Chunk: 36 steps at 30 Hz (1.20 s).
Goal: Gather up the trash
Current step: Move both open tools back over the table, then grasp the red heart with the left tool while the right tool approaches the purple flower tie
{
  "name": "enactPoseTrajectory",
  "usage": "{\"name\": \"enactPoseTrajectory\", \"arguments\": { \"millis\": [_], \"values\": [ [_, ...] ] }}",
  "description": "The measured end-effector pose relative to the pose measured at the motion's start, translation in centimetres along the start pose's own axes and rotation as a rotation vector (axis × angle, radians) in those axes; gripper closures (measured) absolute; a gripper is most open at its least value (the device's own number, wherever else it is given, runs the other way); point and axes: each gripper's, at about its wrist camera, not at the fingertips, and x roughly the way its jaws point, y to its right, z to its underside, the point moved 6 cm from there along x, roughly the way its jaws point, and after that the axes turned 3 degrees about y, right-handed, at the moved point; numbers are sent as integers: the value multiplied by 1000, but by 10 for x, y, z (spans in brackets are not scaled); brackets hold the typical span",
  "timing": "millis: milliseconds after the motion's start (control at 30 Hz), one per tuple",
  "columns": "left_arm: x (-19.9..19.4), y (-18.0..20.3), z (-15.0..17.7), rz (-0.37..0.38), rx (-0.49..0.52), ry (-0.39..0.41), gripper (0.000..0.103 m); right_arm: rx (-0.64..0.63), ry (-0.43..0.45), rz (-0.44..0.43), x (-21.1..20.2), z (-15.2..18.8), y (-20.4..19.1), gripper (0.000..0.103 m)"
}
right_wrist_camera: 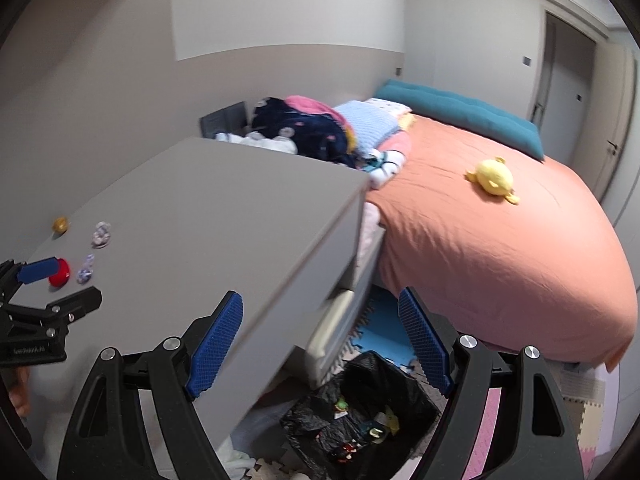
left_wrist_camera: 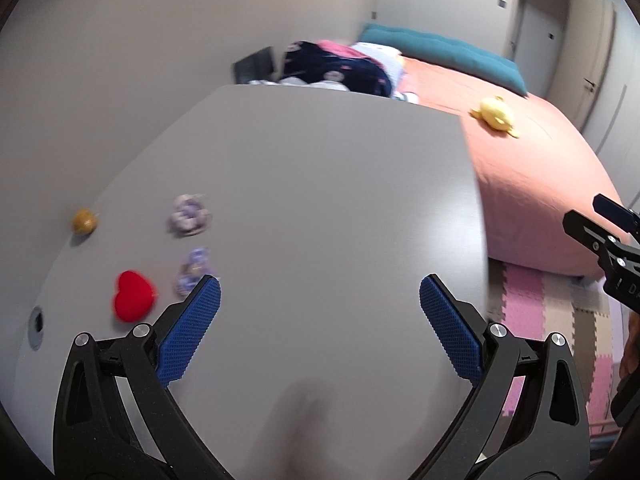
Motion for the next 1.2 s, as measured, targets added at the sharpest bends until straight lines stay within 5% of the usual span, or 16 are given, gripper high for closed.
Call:
{"name": "enactPoseTrajectory", "arguments": {
  "millis": [500,667,867,1000,1200],
  "values": [
    [7,-121,25,-141,-168,-8,7,-81,-25,-129,27,-5,-104,23],
    [24,-150,31,-148,-225,-40,24,-117,-33,-168,35,-2,-136,23],
    [42,-162,35,-154,-228,-62,29,-137,-50,-205,45,-1,-166,27],
    [51,-167,38,-172,-214,-61,50,-157,-62,-226,52,0,-187,28],
    [50,-183,41,-190,-228,-45,54,-189,-77,-257,64,2,-219,29]
  ]
}}
